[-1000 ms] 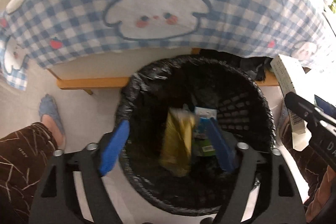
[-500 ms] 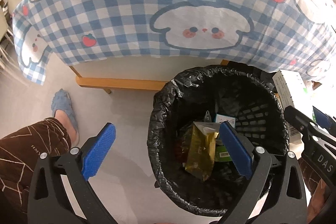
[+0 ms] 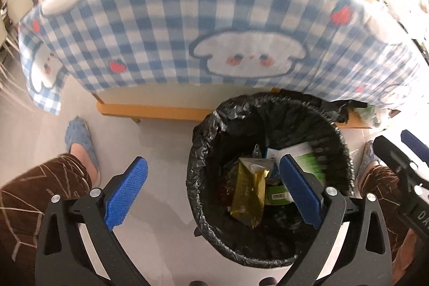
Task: Collect trash
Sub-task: 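Grasp the silver-yellow snack wrapper with the left tool while the right tool grasps the white tissue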
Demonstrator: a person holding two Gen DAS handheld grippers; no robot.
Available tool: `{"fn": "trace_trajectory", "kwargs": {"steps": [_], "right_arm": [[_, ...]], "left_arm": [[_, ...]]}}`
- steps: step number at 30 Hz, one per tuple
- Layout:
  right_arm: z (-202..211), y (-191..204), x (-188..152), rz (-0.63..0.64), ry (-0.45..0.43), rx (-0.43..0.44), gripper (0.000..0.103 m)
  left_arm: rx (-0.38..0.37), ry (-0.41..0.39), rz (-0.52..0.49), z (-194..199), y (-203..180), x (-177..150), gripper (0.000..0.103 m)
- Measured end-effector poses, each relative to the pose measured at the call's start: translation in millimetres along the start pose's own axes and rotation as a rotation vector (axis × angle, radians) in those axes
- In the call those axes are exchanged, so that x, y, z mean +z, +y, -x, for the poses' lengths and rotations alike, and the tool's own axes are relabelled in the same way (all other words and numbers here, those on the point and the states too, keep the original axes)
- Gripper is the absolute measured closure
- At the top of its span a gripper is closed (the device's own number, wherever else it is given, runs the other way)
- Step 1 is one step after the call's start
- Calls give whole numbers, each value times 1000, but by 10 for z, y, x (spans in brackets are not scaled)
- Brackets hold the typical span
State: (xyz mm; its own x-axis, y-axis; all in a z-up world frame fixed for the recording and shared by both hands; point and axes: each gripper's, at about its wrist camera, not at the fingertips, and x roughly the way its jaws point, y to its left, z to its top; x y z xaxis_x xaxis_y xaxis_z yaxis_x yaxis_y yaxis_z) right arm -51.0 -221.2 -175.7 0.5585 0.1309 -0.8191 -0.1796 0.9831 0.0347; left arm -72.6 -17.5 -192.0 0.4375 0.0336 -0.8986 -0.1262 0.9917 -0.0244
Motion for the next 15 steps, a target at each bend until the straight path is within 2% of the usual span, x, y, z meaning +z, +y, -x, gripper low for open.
{"fn": "trace_trajectory", "kwargs": {"steps": [6, 11, 14, 15], "right_arm": [[388, -162, 258, 3, -91, -13, 10], [599, -301, 589, 24, -152, -26, 10], [629, -376, 802, 30, -173, -39, 10], [627, -401, 862, 32, -178, -48, 10]], "left_arm": [[-34, -34, 19, 443, -70, 248, 7], [-32, -52, 18, 650, -204, 570, 7], [25, -81, 10, 702, -315, 802, 6], [21, -89, 10, 710, -348, 883, 6]]}}
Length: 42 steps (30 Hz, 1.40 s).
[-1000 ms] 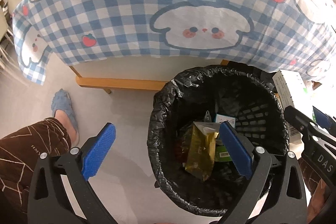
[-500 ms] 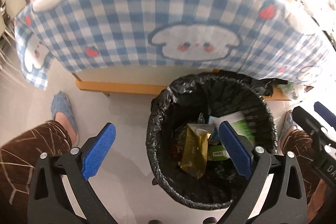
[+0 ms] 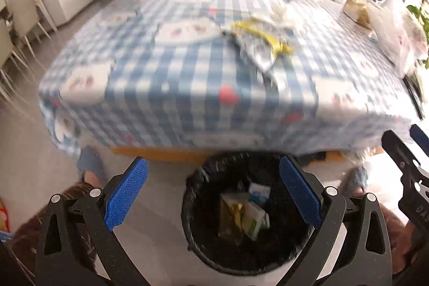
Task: Collect trash
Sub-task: 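Grasp the silver-yellow snack wrapper with the left tool while the right tool grasps the white tissue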
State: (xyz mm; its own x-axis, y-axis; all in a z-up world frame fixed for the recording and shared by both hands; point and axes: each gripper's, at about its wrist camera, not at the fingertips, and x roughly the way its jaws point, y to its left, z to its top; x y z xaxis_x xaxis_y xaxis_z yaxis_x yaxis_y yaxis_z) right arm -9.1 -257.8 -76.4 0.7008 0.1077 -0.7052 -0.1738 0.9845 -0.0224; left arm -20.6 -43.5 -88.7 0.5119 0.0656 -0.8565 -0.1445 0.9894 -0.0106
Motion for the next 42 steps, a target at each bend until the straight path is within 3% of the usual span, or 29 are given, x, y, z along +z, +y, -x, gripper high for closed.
{"fn": "trace_trajectory", "kwargs": {"steps": [9, 26, 32, 42], "right_arm": [[-153, -256, 392, 5, -22, -33, 10], [-502, -414, 666, -3, -10, -20, 10], [-564, -376, 906, 8, -30, -9, 10], [-894, -32, 1353, 66, -17, 73, 10]], "left_arm": [[3, 7, 55, -139, -144, 635, 6], [32, 54, 58, -610, -437, 1325, 7], [19, 109, 47, -822, -441, 1372, 17], [-13, 124, 7, -795, -292, 1337, 48]]}}
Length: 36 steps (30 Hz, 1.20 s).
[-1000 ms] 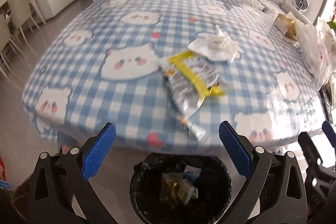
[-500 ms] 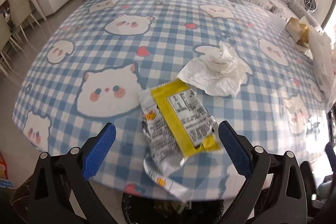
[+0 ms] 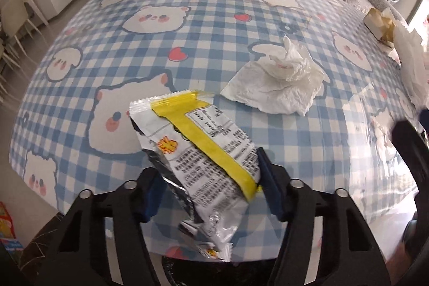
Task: Collect trash
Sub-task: 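Grasp the silver-yellow snack wrapper with the left tool while the right tool grasps the white tissue, then carry the snack wrapper and tissue down over the bin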
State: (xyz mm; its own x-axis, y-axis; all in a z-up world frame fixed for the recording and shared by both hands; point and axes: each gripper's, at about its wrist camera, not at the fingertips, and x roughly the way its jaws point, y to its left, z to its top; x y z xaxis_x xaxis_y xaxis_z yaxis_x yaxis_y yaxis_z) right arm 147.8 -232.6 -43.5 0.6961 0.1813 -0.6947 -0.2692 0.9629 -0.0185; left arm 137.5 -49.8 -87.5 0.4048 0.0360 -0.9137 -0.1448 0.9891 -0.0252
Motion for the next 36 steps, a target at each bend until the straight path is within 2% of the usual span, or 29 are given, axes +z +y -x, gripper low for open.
{"fn": "trace_trajectory", "kwargs": {"steps": [3, 7, 13, 19, 21, 26, 30, 32, 36], "right_arm": [[-215, 154, 117, 13, 27, 32, 10], [-459, 377, 206, 32, 64, 45, 10], [-751, 574, 285, 0, 122, 67, 21], [-932, 704, 237, -4, 171, 51, 38], [-978, 721, 209, -6, 183, 48, 51], [-1048, 787, 148, 17, 191, 41, 65], [-1045, 822, 143, 27, 179, 46, 85], [-1038, 821, 143, 25, 179, 48, 91], [-964, 801, 104, 23, 167, 49, 93]], "left_arm": [[-20, 1, -5, 46, 116, -35, 63], [-51, 4, -13, 56, 256, -53, 76], [-72, 2, -13, 72, 416, -56, 80], [-62, -7, -6, 71, 554, -31, 80], [-69, -11, -10, 73, 570, -28, 80], [-90, -16, -11, 73, 607, -28, 80], [-93, -18, -5, 83, 635, -41, 80], [-97, -19, 0, 88, 653, -49, 80], [-106, -23, 7, 92, 671, -66, 80]]}}
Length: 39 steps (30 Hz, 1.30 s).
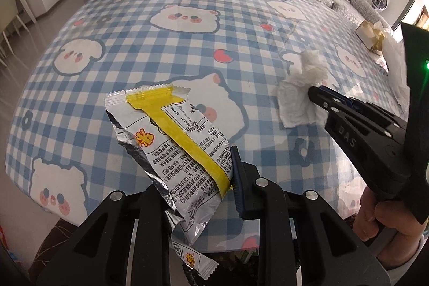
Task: Collect trash
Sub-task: 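Carry the snack wrapper and tissue down over the bin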
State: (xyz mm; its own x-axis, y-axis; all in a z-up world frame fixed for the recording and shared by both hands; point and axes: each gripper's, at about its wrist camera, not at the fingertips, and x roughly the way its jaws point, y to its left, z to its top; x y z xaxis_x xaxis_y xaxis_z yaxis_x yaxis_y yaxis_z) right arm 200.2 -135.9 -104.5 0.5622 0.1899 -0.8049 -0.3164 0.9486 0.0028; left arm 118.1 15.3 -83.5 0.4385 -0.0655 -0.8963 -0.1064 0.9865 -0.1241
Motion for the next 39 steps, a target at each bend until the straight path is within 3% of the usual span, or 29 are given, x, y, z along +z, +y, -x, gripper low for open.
{"fn": "trace_trajectory", "kwargs": {"steps": [26, 39], "right_arm": [[873, -212, -479, -39, -83, 5, 93], [1458, -237, -1090, -71, -105, 21, 93]], "left_arm": [[-58, -37, -30, 495, -213, -400, 81], [-78, -60, -63, 889, -350, -873, 81]]}}
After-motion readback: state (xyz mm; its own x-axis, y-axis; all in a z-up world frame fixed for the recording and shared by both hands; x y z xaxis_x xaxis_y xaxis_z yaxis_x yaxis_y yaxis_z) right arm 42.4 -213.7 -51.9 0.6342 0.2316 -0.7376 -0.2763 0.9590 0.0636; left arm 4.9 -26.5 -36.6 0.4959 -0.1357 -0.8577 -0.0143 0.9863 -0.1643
